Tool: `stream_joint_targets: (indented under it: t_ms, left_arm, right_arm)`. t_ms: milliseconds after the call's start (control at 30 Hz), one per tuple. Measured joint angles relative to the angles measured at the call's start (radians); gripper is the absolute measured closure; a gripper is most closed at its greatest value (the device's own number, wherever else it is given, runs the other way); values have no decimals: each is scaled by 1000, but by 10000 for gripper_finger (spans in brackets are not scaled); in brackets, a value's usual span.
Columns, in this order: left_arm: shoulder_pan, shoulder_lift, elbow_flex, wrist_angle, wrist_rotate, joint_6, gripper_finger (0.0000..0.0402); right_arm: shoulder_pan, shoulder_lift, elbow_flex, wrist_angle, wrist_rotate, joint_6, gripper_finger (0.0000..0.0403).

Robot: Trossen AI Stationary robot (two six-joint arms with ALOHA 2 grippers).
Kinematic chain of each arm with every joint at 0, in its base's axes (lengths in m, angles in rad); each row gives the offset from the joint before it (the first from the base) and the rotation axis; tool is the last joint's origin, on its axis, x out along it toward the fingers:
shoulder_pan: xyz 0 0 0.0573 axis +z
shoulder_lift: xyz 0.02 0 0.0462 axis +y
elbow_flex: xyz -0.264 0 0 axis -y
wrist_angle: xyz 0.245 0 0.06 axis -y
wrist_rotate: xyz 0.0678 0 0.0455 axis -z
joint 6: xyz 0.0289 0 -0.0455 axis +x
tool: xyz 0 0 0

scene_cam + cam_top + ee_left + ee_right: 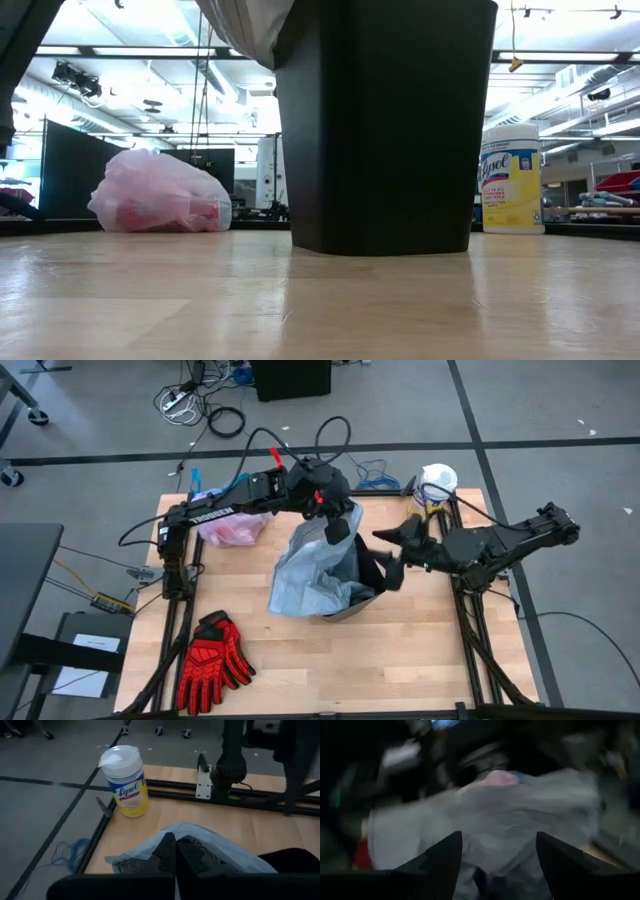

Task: Place trash/remove bag and relplace
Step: Put the gray trash bag into the trash bin

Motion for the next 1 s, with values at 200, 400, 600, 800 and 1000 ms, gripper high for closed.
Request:
stream_joint_targets:
  t_ms: [200,400,600,800,1000]
  left_arm:
    - [-1,0,0,-3,83,98,399]
    - [-6,0,2,32,150,129,399]
    - [-5,0,2,118,197,54,399]
    - [-6,0,3,122,192,-10,399]
    - [-6,0,3,129,183,-58,400]
  right_arm:
    - [-13,7,4,14,-144,-476,161]
    - [-49,6,62,12,-216,-746,161]
    - [-99,19,87,-3,-332,-875,163]
    - [-168,57,87,-33,-376,-989,165]
    - [-193,107,88,30,-374,-1147,166]
